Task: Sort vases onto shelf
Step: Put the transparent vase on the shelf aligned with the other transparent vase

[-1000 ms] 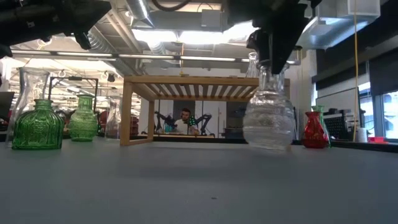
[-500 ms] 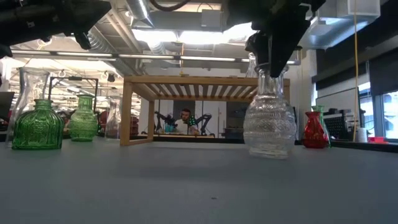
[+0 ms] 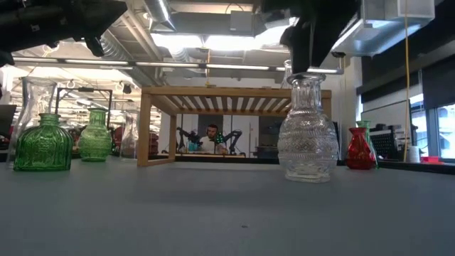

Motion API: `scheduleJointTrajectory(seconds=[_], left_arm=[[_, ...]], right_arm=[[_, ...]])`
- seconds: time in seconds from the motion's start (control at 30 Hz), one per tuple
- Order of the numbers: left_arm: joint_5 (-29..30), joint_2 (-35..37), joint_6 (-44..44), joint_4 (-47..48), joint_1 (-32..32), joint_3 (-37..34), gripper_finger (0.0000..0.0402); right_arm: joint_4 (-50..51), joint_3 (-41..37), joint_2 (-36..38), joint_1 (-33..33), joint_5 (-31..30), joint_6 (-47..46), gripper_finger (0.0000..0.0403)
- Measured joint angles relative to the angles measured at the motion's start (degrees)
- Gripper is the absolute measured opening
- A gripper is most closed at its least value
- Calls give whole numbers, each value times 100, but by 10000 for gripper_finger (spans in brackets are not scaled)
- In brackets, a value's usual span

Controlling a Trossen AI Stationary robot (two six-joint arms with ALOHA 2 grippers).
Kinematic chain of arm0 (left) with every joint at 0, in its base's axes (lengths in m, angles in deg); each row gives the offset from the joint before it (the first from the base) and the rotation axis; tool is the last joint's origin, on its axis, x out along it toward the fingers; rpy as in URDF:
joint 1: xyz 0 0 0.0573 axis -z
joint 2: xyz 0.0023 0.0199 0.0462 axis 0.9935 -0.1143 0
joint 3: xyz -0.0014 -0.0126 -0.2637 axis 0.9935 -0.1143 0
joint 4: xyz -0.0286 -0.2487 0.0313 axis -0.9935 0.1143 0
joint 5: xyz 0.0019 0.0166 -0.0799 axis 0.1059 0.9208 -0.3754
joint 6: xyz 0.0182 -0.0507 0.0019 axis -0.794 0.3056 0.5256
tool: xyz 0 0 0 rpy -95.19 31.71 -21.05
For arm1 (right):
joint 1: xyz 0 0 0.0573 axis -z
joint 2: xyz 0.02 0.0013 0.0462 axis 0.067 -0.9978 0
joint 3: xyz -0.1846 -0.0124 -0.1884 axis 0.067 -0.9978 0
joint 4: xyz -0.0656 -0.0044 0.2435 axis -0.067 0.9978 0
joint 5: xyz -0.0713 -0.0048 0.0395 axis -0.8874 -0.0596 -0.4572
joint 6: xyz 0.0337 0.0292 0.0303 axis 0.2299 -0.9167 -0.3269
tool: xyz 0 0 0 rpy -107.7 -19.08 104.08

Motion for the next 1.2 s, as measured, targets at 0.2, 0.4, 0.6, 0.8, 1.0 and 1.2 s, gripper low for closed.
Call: scheduleJointTrajectory(seconds=[0.2, 0.4, 0.6, 0.8, 1.0, 1.2], left_arm=[[-6, 0, -2, 0, 2, 0, 2], [-9, 0, 0, -1, 2, 0, 2], [-1, -2, -2, -26, 2, -2, 2], [1, 0, -2, -67, 0, -2, 2], [1, 0, -2, -61, 0, -2, 2], [3, -2, -2, -54, 0, -2, 2]], right_arm=[[-228, -53, 585, 0, -4, -139, 305], [-1084, -896, 1444, 1, -101, -211, 303], [-2004, -2008, 2350, 0, -473, -451, 303], [-2960, -2989, 2958, -4, -481, -873, 303], [-3680, -3619, 3024, -47, -442, -1129, 303], [-4764, -4119, 3024, -307, -572, -1004, 303]])
